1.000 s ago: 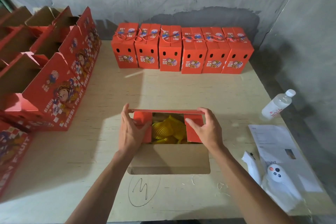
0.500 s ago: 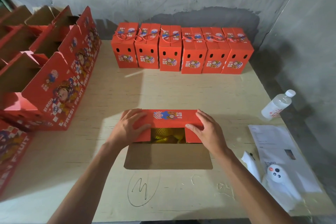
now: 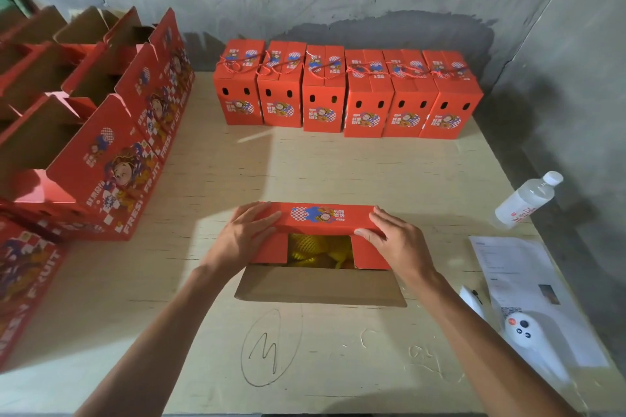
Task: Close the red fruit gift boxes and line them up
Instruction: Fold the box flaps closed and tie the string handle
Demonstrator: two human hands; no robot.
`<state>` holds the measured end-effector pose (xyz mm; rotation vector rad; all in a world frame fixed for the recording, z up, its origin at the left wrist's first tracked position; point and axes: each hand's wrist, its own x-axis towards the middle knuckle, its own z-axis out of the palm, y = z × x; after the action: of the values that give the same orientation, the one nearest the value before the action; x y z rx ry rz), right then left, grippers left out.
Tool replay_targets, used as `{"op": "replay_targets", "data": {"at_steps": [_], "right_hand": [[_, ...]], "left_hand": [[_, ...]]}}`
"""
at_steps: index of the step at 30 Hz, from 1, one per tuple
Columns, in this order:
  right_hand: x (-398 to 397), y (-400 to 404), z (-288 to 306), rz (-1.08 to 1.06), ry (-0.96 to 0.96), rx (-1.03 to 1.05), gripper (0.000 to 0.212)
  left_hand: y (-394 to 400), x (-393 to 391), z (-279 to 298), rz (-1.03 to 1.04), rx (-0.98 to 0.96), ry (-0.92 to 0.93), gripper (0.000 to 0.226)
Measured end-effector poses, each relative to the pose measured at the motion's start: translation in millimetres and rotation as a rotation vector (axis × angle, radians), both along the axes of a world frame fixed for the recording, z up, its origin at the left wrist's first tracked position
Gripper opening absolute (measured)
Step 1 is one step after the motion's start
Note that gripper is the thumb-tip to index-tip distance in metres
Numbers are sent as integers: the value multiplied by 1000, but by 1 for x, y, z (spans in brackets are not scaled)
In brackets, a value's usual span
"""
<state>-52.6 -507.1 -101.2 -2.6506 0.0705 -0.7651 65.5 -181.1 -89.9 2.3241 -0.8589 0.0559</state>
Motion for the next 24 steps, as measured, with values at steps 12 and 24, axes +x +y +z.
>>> {"op": "replay_targets", "data": {"at_steps": [12,24], "right_hand": [[-20,-9,-6,79,64,387,27],[-41,-12,2,153,107,216,17]], "left_hand": [[9,-11,-9,-12,-128,100,25],[38,-30,4,-167,16,-140,52]]}}
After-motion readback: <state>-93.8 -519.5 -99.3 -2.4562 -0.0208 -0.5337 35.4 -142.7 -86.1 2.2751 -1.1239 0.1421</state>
